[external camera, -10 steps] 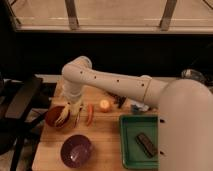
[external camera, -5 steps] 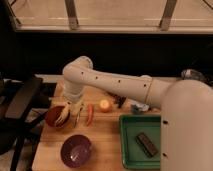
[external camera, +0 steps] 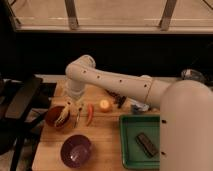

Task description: Place banana in purple bowl

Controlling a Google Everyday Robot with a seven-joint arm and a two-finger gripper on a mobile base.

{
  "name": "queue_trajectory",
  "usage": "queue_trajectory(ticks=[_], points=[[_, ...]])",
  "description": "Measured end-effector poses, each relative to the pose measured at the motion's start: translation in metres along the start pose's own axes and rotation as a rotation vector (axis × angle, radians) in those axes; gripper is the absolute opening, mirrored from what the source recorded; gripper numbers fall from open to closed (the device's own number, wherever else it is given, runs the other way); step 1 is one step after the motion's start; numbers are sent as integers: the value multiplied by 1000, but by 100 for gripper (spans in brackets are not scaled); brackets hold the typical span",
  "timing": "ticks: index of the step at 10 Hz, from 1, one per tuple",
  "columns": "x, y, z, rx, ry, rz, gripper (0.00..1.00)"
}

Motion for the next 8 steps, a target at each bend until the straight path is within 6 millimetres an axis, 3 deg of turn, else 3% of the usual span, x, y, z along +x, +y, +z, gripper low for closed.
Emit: queue_trajectory(ticks=[4, 8], points=[[16, -6, 35, -10, -44, 11, 65], [9, -9, 58, -25, -89, 7, 64]])
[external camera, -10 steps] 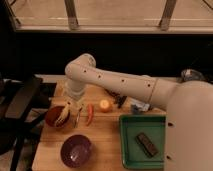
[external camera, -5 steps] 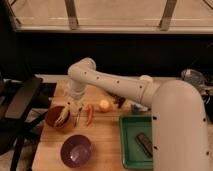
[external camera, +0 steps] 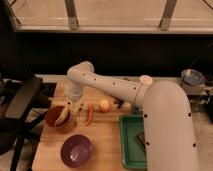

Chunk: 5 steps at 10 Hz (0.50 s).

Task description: Place banana in purple bowl

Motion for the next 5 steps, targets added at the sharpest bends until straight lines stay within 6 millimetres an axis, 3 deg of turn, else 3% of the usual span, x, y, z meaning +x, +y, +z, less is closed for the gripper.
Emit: queue_trajectory(ticks=[2, 5], points=[[-6, -1, 15, -13, -17, -6, 45], [-11, -2, 18, -16, -12, -16, 15]])
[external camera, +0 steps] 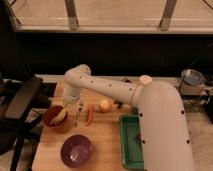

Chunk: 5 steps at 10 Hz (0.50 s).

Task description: Place banana in purple bowl

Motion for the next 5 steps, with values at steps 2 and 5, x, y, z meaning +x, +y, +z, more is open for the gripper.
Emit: queue_trajectory(ticks=[2, 5], points=[[-1, 1, -11, 13, 17, 0, 1], [-7, 6, -55, 50, 35, 3, 0]])
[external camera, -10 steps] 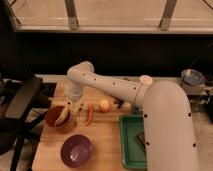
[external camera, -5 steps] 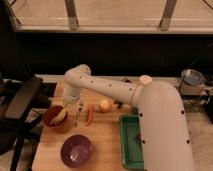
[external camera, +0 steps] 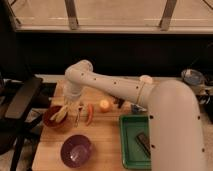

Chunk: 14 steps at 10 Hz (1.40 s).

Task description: Place banana in purple bowl

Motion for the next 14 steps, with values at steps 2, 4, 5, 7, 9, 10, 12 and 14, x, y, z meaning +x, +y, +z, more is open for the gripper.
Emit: queue_trajectory(ticks=[2, 4, 5, 7, 9, 10, 12, 14], points=[[-4, 24, -33, 21, -19, 8, 0], [-21, 52, -51, 23, -47, 8, 0], [-28, 66, -57, 19, -62, 10, 0], [-49, 95, -66, 5, -96, 9, 0], [-62, 124, -74, -3, -138, 10, 0], [-64, 143, -80, -14, -164, 14, 0], [-67, 160, -79, -53, -179, 34, 0], [-66, 179, -60, -94, -200, 75, 7]])
